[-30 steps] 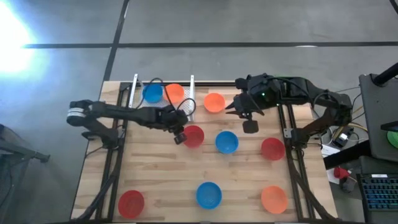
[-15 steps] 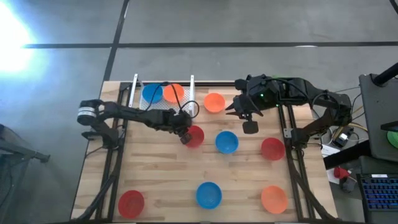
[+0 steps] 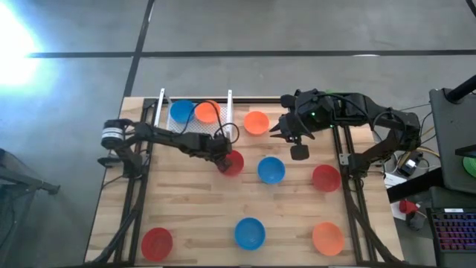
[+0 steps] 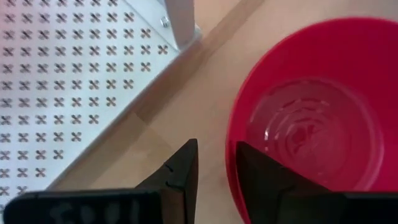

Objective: Pick & Place Mini bowls
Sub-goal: Put the top red bowl on the shelf

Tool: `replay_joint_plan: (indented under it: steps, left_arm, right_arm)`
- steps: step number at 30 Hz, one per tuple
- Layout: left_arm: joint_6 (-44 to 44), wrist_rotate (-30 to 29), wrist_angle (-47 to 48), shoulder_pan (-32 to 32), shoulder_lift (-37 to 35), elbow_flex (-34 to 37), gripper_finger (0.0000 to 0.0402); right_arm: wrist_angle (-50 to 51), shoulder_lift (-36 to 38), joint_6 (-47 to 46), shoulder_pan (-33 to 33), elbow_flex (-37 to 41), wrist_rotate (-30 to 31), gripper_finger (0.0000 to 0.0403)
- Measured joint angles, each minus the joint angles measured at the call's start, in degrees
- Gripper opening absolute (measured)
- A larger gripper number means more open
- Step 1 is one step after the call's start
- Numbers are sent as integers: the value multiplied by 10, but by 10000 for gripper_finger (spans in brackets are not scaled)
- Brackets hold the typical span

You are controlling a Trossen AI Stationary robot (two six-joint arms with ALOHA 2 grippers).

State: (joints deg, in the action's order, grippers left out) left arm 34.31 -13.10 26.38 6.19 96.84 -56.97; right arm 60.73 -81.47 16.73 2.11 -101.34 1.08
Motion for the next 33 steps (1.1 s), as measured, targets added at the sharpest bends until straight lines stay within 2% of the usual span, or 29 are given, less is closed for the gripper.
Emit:
replay_joint_plan:
  steps: [3,6,7,12,16,20,26,29,33]
  left_arm:
    - [3,14,1,1,2,0,76]
    - [3,18,6,1,-1,0,20]
    - [3,20,6,2,-3,0,12]
    - [2,36,32,5,-24,-1,3]
    - [-1,34,97,16,-69,-5,2]
    - [0,0,171,38,-131,-5,1]
    - [14,-94,236,91,-212,-4,1]
    - [13,-124,243,123,-232,-4,1]
    - [-14,-130,244,164,-229,0,0]
  right_arm:
    - [0,0,0,0,0,0,64]
    - [0,0,0,0,0,0,66]
    - [0,0,0,0,0,0,65]
    - [0,0,0,0,0,0,63]
    - [0,0,-1,0,0,0,65]
    - [0,0,-2,0,0,0,63]
    - [0,0,-2,0,0,0,65]
    - [0,0,-2,0,0,0,63]
    - [0,0,-2,0,0,0,64]
